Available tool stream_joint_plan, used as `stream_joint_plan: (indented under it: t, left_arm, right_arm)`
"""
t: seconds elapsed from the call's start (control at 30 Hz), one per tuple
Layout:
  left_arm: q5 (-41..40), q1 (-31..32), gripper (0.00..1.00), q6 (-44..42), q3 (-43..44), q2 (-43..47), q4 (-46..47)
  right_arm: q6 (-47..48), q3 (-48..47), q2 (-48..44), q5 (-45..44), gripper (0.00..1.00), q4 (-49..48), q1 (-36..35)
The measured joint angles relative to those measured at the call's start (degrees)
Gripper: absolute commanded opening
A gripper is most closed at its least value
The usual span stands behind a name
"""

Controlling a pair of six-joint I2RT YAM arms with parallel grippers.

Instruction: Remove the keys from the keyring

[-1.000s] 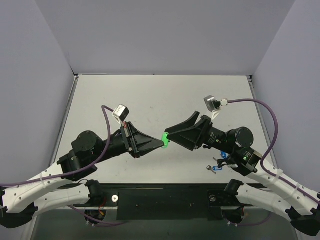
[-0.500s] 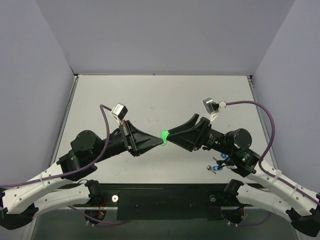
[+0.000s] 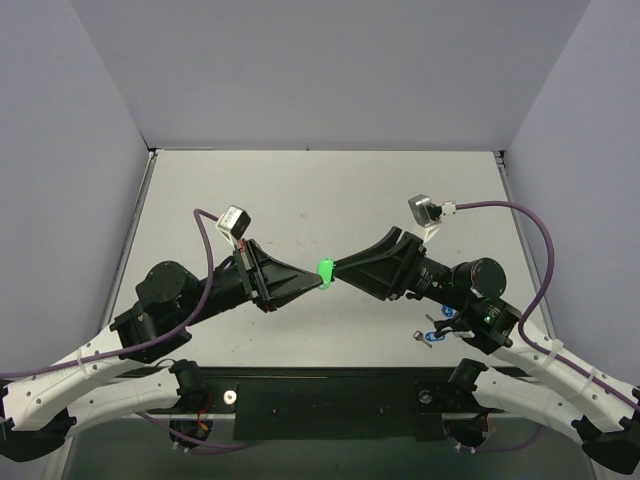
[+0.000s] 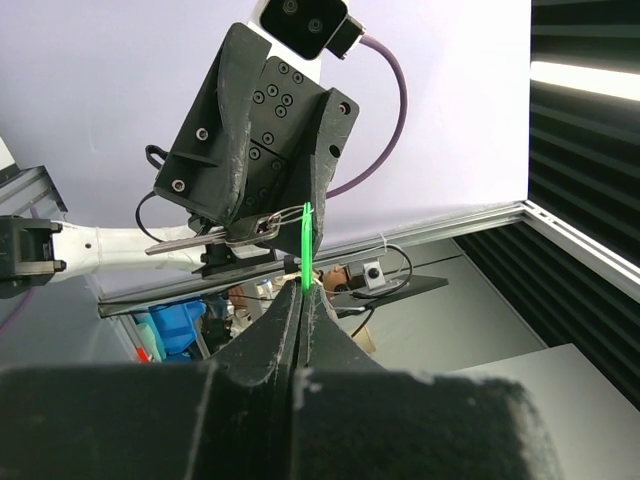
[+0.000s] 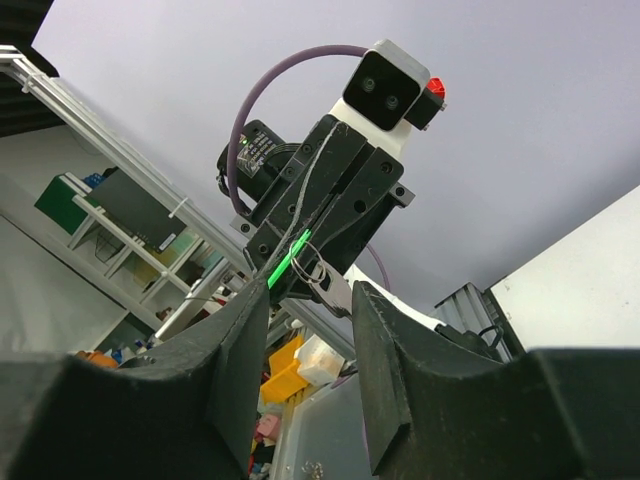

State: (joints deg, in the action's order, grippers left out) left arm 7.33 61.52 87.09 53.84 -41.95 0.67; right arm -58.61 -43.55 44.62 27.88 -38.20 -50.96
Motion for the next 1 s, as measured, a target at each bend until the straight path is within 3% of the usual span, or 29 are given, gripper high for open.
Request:
stream_joint_plan:
  t: [1.0]
  left_arm:
    - [0.0, -0.13, 0.0, 1.31, -0.98, 0.48, 2.93]
  right_arm:
    - [-1.44, 0.0, 2.25, 0.04, 0.31, -1.95, 0.02]
